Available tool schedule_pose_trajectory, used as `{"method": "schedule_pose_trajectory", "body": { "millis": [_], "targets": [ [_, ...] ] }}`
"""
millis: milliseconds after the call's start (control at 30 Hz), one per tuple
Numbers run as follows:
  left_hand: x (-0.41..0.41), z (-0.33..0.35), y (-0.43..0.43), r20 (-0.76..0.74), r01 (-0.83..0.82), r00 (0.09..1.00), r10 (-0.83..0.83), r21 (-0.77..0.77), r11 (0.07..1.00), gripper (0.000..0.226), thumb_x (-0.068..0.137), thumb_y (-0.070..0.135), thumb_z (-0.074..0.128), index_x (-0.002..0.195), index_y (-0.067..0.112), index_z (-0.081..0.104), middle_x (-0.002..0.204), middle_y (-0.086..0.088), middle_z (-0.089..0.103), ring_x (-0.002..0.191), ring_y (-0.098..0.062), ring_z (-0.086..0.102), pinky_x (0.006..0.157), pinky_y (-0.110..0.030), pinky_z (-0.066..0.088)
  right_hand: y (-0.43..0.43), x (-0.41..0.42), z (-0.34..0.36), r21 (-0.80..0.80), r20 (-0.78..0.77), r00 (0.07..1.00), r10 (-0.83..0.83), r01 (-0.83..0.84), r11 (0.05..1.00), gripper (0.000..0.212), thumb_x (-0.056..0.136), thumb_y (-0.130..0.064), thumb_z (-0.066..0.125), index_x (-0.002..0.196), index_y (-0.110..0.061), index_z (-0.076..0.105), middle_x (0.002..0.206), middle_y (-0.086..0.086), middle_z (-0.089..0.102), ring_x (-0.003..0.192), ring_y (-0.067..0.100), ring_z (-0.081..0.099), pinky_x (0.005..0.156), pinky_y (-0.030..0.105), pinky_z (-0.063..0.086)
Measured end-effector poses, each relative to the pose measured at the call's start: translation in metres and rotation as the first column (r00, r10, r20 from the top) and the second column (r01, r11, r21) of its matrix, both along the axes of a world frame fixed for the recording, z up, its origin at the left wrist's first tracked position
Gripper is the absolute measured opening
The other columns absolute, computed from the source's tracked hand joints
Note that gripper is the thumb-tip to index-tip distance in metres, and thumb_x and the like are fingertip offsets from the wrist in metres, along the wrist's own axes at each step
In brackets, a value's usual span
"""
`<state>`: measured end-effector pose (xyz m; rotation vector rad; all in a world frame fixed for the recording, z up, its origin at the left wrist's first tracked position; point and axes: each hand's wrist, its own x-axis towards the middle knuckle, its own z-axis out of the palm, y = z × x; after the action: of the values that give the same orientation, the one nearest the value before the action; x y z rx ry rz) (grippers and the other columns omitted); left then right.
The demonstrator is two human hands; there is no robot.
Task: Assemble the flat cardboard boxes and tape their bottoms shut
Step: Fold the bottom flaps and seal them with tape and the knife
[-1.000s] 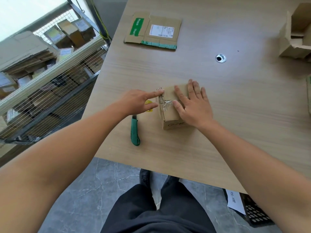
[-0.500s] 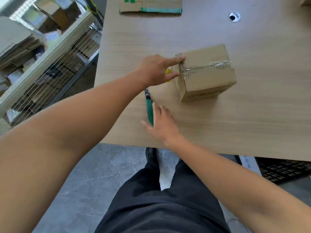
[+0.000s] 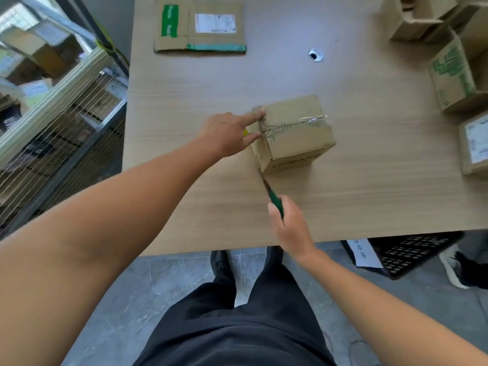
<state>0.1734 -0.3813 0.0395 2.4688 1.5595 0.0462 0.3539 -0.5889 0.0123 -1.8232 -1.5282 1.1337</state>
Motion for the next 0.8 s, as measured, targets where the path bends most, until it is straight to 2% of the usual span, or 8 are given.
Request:
{"method": "schedule_pose_trajectory", "body": {
  "millis": [100, 200, 333, 467, 567, 633, 700, 800],
  "targets": [
    [0.001, -0.002, 0.0, 0.047, -0.015, 0.999, 0.016, -0.017, 1.0, 0.057, 0.099, 0.062, 0.04, 0.153, 0.052, 0.024, 0.099, -0.015, 0.068, 0.096, -0.038, 0.063, 0.068, -0.037, 0.036, 0.008, 0.019, 0.038, 0.123, -0.101, 0.977, -0.188, 0.2, 0.972, 0.008, 0.103, -0.029, 0.056, 0.098, -0.023, 0.057, 0.06, -0.013, 0.046, 0.05, 0.005, 0.041, 0.049, 0.019, 0.032],
    [0.001, -0.002, -0.004, 0.092, -0.039, 0.995, 0.042, -0.041, 0.998, 0.058, 0.097, 0.063, 0.042, 0.152, 0.054, 0.024, 0.087, -0.009, 0.064, 0.093, -0.036, 0.064, 0.067, -0.035, 0.038, 0.053, 0.011, 0.072, 0.234, -0.159, 0.957, -0.244, 0.277, 0.932, 0.009, 0.097, -0.032, 0.064, 0.095, -0.024, 0.061, 0.062, -0.017, 0.052, 0.052, 0.004, 0.045, 0.051, 0.018, 0.035],
    [0.003, 0.002, -0.007, 0.12, -0.109, 0.985, 0.125, -0.13, 0.985, 0.058, 0.095, 0.064, 0.045, 0.149, 0.058, 0.024, 0.069, 0.005, 0.044, 0.078, -0.028, 0.054, 0.065, -0.034, 0.041, 0.102, -0.009, 0.087, 0.261, -0.192, 0.965, -0.179, 0.226, 0.938, 0.01, 0.096, -0.027, 0.067, 0.096, -0.017, 0.064, 0.065, -0.016, 0.055, 0.058, 0.003, 0.048, 0.057, 0.02, 0.038],
    [-0.003, -0.005, -0.004, 0.239, -0.127, 0.956, 0.169, -0.179, 0.975, 0.064, 0.093, 0.059, 0.055, 0.15, 0.055, 0.026, 0.084, 0.001, 0.06, 0.082, -0.023, 0.056, 0.073, -0.038, 0.05, 0.118, -0.007, 0.07, 0.263, -0.097, 0.988, -0.117, 0.139, 0.955, 0.027, 0.101, -0.03, 0.061, 0.085, -0.008, 0.061, 0.069, -0.003, 0.051, 0.064, 0.015, 0.047, 0.061, 0.032, 0.037],
    [-0.007, -0.006, -0.009, 0.322, -0.147, 0.924, 0.205, -0.195, 0.97, 0.062, 0.09, 0.05, 0.063, 0.144, 0.05, 0.033, 0.071, 0.009, 0.054, 0.07, -0.019, 0.056, 0.061, -0.032, 0.042, 0.12, -0.008, 0.059, 0.237, 0.109, 0.994, -0.03, 0.003, 0.971, 0.03, 0.105, -0.028, 0.052, 0.101, -0.003, 0.066, 0.097, 0.009, 0.065, 0.098, 0.026, 0.057, 0.087, 0.041, 0.045],
    [-0.01, -0.005, -0.01, 0.367, -0.165, 0.895, 0.254, -0.256, 0.953, 0.053, 0.088, 0.046, 0.066, 0.135, 0.041, 0.042, 0.065, 0.006, 0.056, 0.064, -0.019, 0.058, 0.055, -0.031, 0.041, 0.123, -0.011, 0.058, 0.203, 0.185, 0.983, 0.007, -0.045, 0.978, 0.039, 0.107, -0.029, 0.045, 0.11, 0.001, 0.069, 0.12, 0.012, 0.066, 0.119, 0.028, 0.053, 0.104, 0.041, 0.04],
    [-0.016, -0.002, -0.009, 0.434, -0.161, 0.841, 0.322, -0.368, 0.916, 0.037, 0.088, 0.04, 0.069, 0.12, 0.029, 0.054, 0.067, 0.001, 0.061, 0.06, -0.022, 0.059, 0.055, -0.032, 0.046, 0.125, -0.013, 0.061, 0.161, 0.26, 0.965, 0.032, -0.076, 0.984, 0.044, 0.108, -0.029, 0.042, 0.116, 0.004, 0.069, 0.135, 0.013, 0.063, 0.13, 0.029, 0.049, 0.112, 0.038, 0.035],
    [-0.025, 0.001, -0.011, 0.535, -0.005, 0.755, 0.38, -0.575, 0.818, 0.013, 0.093, 0.026, 0.068, 0.106, 0.022, 0.067, 0.073, 0.0, 0.062, 0.064, -0.019, 0.059, 0.056, -0.03, 0.052, 0.124, -0.013, 0.065, 0.084, 0.352, 0.932, 0.089, -0.126, 0.988, 0.047, 0.107, -0.032, 0.044, 0.122, 0.006, 0.067, 0.152, 0.015, 0.049, 0.14, 0.031, 0.043, 0.115, 0.032, 0.03]
  ]
}}
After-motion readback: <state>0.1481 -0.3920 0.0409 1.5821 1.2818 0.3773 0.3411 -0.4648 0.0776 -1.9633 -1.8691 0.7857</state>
